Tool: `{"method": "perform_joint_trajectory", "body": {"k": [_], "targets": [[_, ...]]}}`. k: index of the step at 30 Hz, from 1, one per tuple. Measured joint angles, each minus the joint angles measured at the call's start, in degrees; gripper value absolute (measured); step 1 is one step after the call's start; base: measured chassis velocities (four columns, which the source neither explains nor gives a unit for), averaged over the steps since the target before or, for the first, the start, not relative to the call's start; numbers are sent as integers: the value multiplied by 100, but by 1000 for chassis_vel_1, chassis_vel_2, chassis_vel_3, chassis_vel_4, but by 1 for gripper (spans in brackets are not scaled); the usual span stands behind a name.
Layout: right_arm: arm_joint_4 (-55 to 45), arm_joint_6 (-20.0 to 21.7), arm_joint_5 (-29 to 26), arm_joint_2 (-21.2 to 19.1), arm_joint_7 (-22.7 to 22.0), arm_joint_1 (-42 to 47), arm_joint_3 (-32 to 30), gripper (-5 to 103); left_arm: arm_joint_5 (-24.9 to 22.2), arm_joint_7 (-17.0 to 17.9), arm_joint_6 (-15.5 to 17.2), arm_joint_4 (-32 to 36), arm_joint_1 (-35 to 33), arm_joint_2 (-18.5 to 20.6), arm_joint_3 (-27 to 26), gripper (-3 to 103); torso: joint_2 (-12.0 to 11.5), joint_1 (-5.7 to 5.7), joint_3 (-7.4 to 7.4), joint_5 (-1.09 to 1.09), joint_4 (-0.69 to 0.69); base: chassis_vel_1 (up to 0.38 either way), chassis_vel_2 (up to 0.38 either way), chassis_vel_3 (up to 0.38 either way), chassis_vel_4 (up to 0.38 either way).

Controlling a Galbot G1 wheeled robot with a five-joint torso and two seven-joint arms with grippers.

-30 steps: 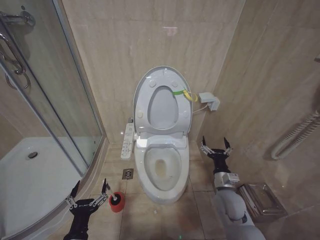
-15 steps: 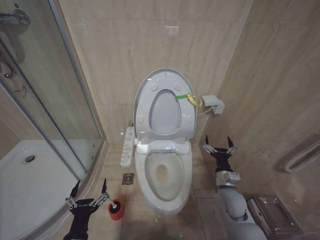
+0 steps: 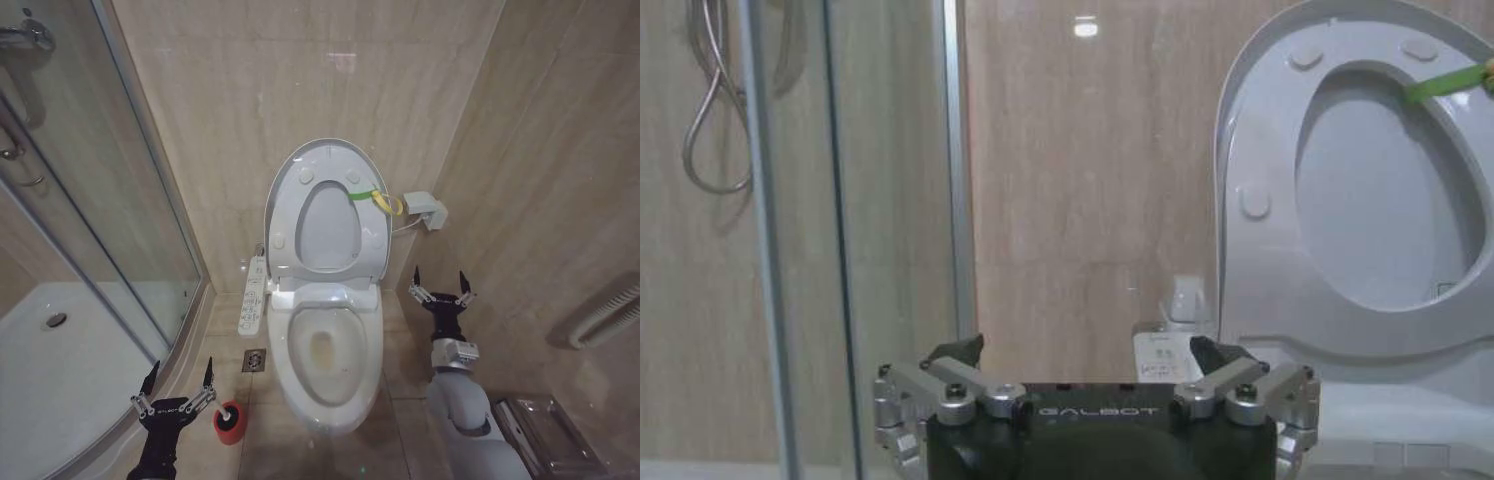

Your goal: Open the toilet lid, clean the toilet bowl with a toilet brush, close the toilet lid, and flush.

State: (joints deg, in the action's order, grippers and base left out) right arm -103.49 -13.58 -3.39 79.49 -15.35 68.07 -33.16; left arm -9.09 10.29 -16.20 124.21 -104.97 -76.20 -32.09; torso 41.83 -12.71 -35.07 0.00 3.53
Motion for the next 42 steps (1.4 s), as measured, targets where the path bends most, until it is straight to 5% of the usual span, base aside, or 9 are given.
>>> {"method": "perform_joint_trajectory", "body": {"k": [19, 42], "targets": [[981, 150, 87, -153, -105, -1241, 277, 100, 0, 0, 0, 0, -1, 0, 0, 100, 0, 2, 1, 0, 0, -3, 1, 2, -3], [3122, -353, 54, -172, 123, -3451, 395, 100, 0, 0, 0, 0, 0, 0, 0, 100, 0, 2, 1, 0, 0, 0, 0, 0, 0]]}}
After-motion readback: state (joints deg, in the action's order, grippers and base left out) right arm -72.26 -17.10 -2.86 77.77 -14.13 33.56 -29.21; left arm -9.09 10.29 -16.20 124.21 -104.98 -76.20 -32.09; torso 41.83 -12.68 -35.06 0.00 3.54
